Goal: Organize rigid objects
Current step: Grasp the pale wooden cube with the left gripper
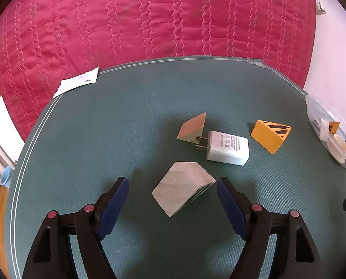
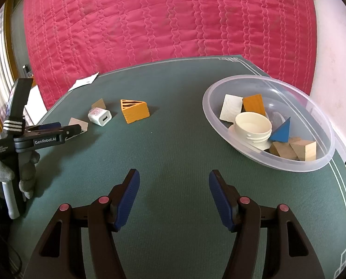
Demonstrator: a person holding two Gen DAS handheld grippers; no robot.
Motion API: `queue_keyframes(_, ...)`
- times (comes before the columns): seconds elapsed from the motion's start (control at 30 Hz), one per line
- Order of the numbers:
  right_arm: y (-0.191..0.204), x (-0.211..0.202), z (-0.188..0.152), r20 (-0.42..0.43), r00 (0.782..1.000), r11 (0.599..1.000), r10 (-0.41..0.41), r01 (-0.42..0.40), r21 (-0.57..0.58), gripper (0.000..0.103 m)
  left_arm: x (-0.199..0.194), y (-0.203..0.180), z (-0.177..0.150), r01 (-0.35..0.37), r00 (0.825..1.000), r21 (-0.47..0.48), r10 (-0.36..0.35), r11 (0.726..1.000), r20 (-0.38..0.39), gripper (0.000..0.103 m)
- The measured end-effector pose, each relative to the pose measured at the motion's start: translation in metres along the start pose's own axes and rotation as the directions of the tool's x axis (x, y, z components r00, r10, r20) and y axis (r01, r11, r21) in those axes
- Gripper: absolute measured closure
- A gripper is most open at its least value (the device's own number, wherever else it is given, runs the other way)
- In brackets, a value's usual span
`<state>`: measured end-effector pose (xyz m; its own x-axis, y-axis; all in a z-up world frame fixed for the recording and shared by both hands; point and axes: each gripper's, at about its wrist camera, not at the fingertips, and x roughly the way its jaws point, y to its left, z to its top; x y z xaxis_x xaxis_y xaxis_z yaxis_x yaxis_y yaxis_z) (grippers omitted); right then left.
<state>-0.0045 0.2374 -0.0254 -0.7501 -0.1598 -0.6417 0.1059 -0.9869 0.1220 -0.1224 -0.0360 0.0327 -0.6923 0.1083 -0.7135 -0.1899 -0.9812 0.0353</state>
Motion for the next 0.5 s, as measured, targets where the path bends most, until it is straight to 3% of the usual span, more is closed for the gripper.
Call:
queue_keyframes(0.33, 0.0, 0.0, 0.0, -0.004, 1.0, 1.0, 0.002, -0.002, 0.004, 0.04, 0.005, -0.001, 0.0, 0.037, 0.999, 0.015, -0.037, 0.999, -0.022, 0.024)
queue_keyframes(0.5, 0.0, -0.001, 0.001, -0.005, 1.0, 1.0, 0.0, 0.0, 0.004, 0.04, -0.005, -0.017, -0.006, 0.143, 0.99, 0.128, -0.142, 0.981, -0.016, 0.024)
